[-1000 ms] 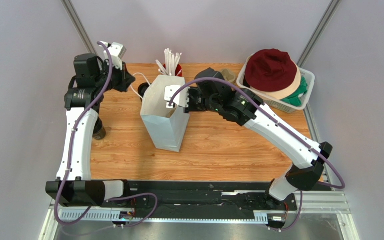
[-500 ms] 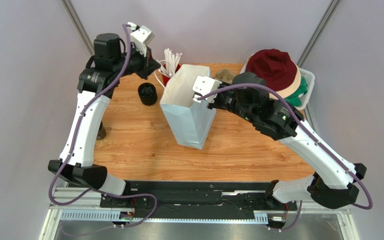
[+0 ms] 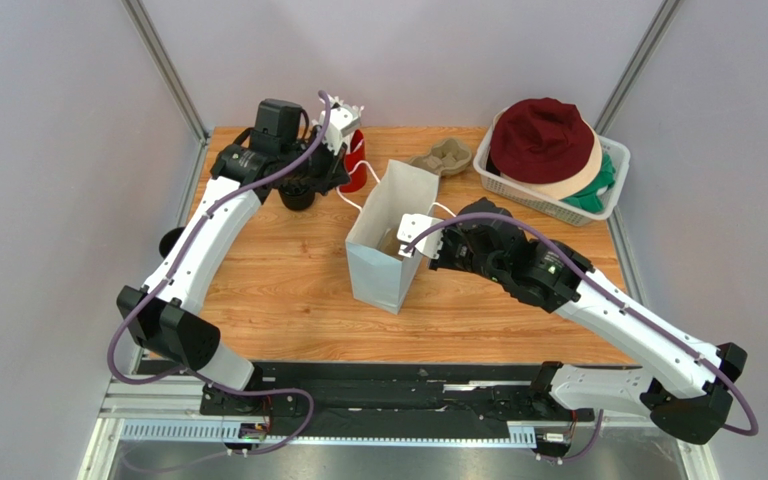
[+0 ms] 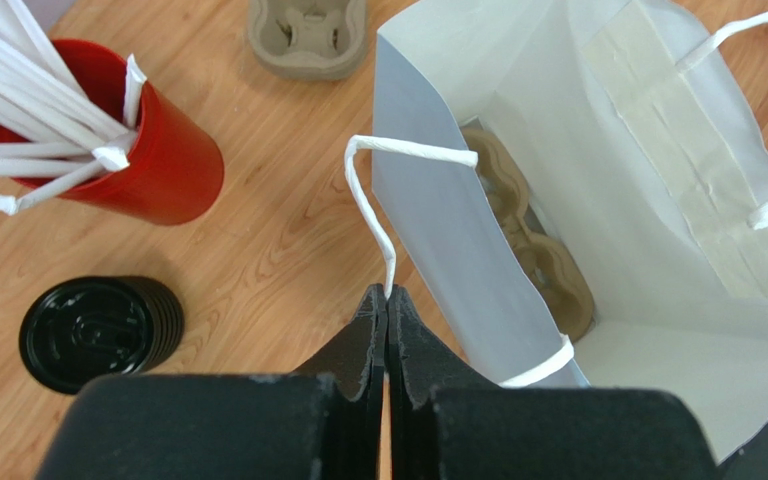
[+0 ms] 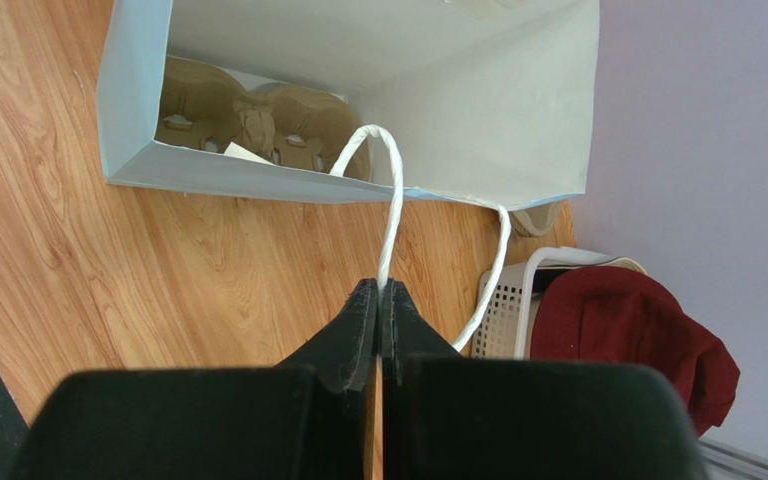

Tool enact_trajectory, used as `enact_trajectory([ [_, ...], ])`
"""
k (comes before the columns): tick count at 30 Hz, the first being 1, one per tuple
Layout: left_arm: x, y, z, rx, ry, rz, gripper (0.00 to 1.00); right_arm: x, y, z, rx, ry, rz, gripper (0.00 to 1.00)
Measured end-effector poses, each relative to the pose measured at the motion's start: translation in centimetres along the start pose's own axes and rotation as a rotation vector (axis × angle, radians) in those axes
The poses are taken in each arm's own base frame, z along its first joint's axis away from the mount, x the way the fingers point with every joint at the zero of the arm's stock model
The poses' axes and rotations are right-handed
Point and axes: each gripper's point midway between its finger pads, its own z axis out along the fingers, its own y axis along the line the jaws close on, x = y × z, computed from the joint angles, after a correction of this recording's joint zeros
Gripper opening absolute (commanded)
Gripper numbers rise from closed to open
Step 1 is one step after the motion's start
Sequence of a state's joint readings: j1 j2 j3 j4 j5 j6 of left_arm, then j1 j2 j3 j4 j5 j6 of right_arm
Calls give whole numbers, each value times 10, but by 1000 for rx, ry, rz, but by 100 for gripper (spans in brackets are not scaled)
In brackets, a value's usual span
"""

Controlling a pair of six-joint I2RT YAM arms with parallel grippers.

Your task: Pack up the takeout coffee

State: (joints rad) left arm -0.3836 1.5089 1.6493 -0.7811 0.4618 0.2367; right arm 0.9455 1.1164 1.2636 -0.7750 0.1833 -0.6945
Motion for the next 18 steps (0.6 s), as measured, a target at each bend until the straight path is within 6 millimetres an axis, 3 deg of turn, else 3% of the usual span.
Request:
enact_trajectory([
  [5, -39, 6, -14, -27, -59, 60, 0, -6, -3, -13, 15, -46, 26, 0],
  [9, -72, -4, -36, -28, -120, 142, 0, -4, 4, -23, -3, -81, 37, 0],
  [14, -97, -25, -53, 6, -167, 222, 0, 27, 38, -21, -80, -44, 39, 0],
  [18, -92, -43, -48, 61, -143, 252, 0, 56, 73, -16, -173, 0, 38, 0],
])
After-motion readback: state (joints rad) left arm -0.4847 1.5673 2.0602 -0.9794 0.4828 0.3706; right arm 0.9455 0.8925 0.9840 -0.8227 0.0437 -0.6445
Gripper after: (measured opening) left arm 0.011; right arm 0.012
